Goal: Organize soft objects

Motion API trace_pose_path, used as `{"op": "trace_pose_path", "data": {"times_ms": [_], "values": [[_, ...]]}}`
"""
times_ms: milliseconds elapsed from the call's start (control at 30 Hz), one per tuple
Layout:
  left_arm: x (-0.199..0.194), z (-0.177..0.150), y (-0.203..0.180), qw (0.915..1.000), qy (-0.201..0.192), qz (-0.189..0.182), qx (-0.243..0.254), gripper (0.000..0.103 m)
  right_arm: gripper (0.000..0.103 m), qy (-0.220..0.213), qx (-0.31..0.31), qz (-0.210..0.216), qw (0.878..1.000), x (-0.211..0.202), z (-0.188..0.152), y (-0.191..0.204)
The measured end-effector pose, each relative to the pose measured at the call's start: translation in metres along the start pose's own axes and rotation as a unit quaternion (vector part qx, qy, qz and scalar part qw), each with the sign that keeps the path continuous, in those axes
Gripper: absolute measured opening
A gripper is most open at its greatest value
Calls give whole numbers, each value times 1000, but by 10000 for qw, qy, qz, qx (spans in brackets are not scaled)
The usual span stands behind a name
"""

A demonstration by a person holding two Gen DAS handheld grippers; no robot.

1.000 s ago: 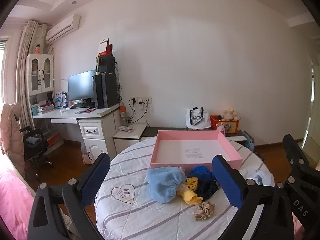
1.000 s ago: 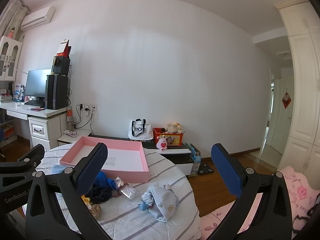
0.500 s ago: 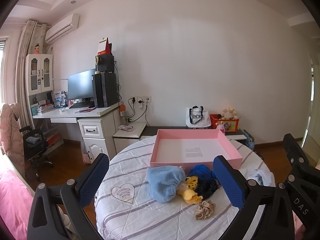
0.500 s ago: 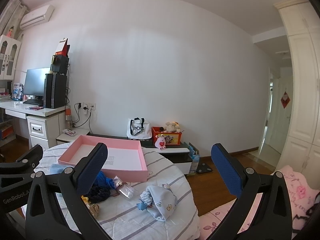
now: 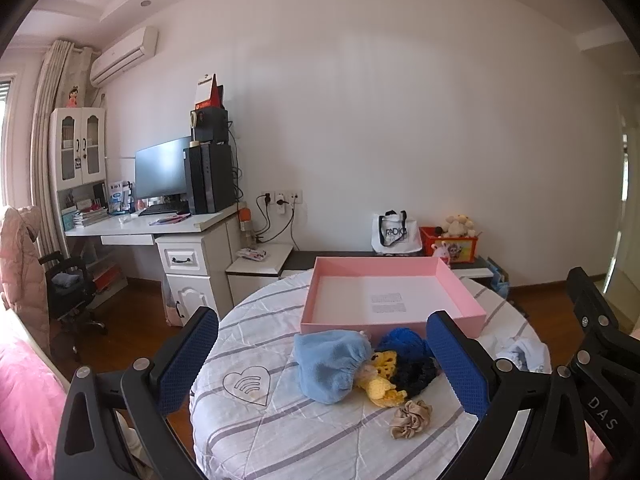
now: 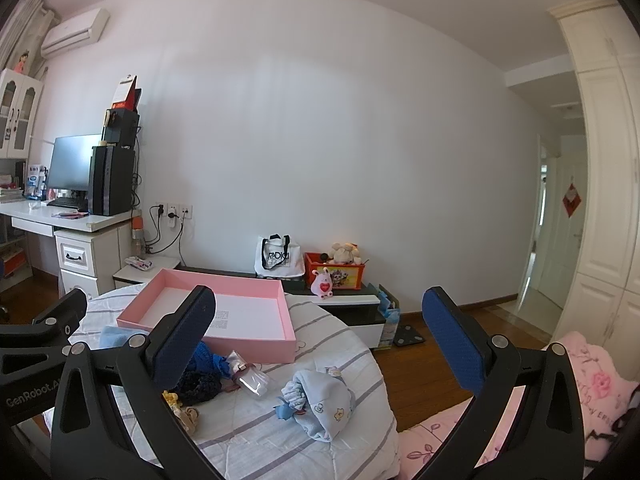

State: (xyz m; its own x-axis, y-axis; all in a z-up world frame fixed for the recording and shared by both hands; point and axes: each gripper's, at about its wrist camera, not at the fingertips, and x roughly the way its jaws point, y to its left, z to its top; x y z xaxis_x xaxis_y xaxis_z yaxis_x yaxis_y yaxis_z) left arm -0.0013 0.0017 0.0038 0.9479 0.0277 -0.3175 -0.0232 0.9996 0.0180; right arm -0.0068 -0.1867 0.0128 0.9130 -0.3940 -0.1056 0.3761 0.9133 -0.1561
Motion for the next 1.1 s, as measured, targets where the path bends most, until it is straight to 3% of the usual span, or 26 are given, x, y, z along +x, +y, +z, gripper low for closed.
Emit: {"op": "trace_pose_path", "data": {"times_ms": [700, 1100], "values": [[3, 2, 1, 10000, 81, -15, 1, 103, 103, 81, -66, 20, 9999, 1, -1, 2], [29, -3, -1, 9983, 565, 24, 117, 103, 103, 664, 31, 145, 9977, 25, -12, 1]]}}
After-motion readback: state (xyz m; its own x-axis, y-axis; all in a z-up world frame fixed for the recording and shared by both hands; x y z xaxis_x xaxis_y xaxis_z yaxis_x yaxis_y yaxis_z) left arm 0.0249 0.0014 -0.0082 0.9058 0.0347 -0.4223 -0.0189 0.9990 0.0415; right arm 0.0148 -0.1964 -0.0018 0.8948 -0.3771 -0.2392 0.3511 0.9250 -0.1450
